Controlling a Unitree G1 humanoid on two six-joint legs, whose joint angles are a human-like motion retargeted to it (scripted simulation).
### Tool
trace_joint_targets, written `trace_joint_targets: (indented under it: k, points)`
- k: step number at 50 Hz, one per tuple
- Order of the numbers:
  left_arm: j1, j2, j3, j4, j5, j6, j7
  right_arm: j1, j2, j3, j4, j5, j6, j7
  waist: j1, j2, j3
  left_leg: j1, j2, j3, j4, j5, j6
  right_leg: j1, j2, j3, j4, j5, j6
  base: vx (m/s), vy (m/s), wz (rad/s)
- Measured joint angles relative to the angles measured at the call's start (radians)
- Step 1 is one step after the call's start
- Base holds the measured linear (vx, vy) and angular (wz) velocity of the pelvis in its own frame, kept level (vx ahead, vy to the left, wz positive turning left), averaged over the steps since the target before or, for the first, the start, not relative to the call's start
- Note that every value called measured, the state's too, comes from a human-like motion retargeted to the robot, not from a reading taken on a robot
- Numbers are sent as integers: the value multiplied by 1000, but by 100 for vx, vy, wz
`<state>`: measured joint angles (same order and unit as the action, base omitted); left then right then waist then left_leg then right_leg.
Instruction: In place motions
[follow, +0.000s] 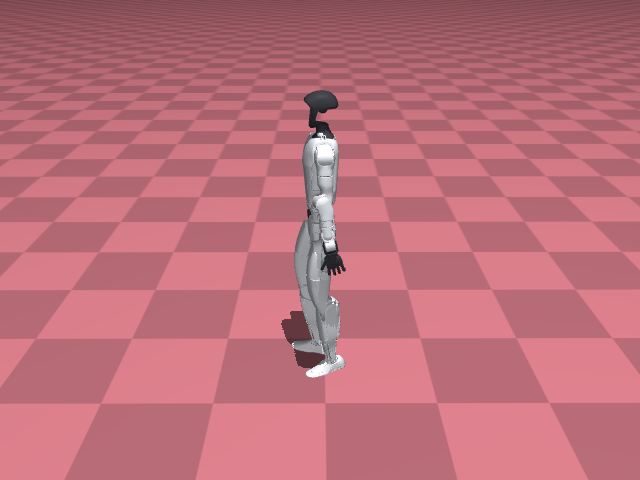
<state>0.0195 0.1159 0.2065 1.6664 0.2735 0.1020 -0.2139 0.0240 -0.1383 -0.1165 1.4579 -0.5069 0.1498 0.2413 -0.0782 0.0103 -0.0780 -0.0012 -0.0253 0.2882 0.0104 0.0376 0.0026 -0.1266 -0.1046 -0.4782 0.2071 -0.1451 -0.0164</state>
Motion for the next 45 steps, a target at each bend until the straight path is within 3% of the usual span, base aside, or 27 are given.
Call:
trace_joint_targets:
  k: [13, 20, 30, 34, 37, 38, 45]
  points:
    - [-34, -8, -67, -16, 9, -4, -12, 57, -18, -43, 55, 50, 1, -56, -78, 26, 96, 27, 29, 163, -13, 12, -3, -75, 44, 132, 53, -25, -27, -12, -4, -69]
    - [-16, 3, -41, 10, -7, 13, -6, 72, -26, -56, 81, 112, -8, -72, -122, 34, 128, 58, 72, 332, -12, -19, -4, -80, 8, -45, 52, -111, -43, -19, -15, -177]
    - [4, 1, 0, 0, 10, 20, -13, 63, -37, -77, 153, 220, -15, -127, -82, 83, 44, 77, 149, 588, -11, -65, -53, 17, -81, -660, 15, -195, 24, -9, -19, -213]
    - [-17, 8, 0, -6, 6, 23, -18, 60, -31, -91, 177, 261, -15, -130, -69, 99, -4, 82, 166, 641, -10, -74, -79, 69, -68, -871, -42, -82, -2, 4, -21, -143]
    - [-28, 9, 3, -21, 1, 21, -29, 57, -26, -95, 192, 269, -9, -129, -70, 89, -36, 101, 159, 677, -6, -81, -99, 52, -49, -841, -117, 72, -51, 12, -29, -99]
    - [-31, 8, 3, -29, -2, 20, -35, 56, -24, -95, 195, 267, -5, -128, -76, 88, -45, 108, 160, 688, -2, -82, -105, 30, -40, -754, -117, 39, -60, 15, -32, -53]
    - [-42, -32, 1, -85, -30, -10, -61, 52, -21, -118, 151, 246, 2, -122, -111, 109, -93, 156, 191, 735, 27, -70, -125, 27, -8, -706, -173, 33, -35, 14, -25, -45]
